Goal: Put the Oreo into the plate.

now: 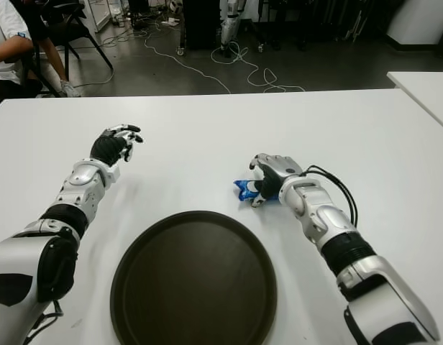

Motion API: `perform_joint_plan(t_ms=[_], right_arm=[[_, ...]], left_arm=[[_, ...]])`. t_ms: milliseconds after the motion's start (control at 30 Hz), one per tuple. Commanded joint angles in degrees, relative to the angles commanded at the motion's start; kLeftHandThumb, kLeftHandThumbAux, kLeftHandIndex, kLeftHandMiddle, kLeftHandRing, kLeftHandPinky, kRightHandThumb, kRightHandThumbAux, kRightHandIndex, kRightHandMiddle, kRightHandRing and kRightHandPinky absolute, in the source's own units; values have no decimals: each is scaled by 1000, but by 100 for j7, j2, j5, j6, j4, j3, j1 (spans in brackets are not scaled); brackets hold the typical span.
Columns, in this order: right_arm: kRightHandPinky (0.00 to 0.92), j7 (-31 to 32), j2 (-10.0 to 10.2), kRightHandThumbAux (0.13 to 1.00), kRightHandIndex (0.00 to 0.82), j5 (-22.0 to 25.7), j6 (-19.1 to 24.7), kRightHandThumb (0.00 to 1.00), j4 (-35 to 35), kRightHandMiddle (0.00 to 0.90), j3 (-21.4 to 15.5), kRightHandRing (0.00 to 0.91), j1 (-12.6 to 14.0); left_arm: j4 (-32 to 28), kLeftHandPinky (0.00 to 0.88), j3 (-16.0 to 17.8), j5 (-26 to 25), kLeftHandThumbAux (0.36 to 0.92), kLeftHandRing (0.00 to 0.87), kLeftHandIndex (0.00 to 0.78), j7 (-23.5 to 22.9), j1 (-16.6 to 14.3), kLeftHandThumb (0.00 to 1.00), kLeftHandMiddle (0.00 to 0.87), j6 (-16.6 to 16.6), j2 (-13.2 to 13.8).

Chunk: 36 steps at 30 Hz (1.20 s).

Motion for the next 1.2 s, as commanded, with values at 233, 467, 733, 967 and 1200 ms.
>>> perform_joint_plan(t_ms=[233, 467, 733, 967, 1200], right_arm=[[529, -397, -12, 746, 404, 45, -151, 622, -85, 509, -83, 514, 86], [665, -525, 4, 731, 426, 122, -80, 681, -236, 673, -192, 673, 189], [711, -562, 62, 728, 431, 168, 13, 682, -315, 727, -301, 724, 239], [725, -533, 99, 729, 434, 214, 197, 684, -464, 749, -362, 743, 279], [726, -514, 137, 729, 434, 250, 422, 686, -664, 749, -413, 745, 355]], left_arm=[[-2, 829, 4, -5, 662, 800, 412, 24, -7, 855, 553, 7, -10], [0, 820, 0, 0, 662, 785, 412, 41, -11, 855, 556, -4, -24], [-4, 826, 12, -13, 662, 796, 412, 33, -11, 855, 554, -21, -33], [-10, 823, -21, 25, 661, 799, 413, 93, -10, 855, 554, -35, -38], [-19, 826, -27, 22, 661, 799, 415, 94, -4, 856, 556, -45, -36]])
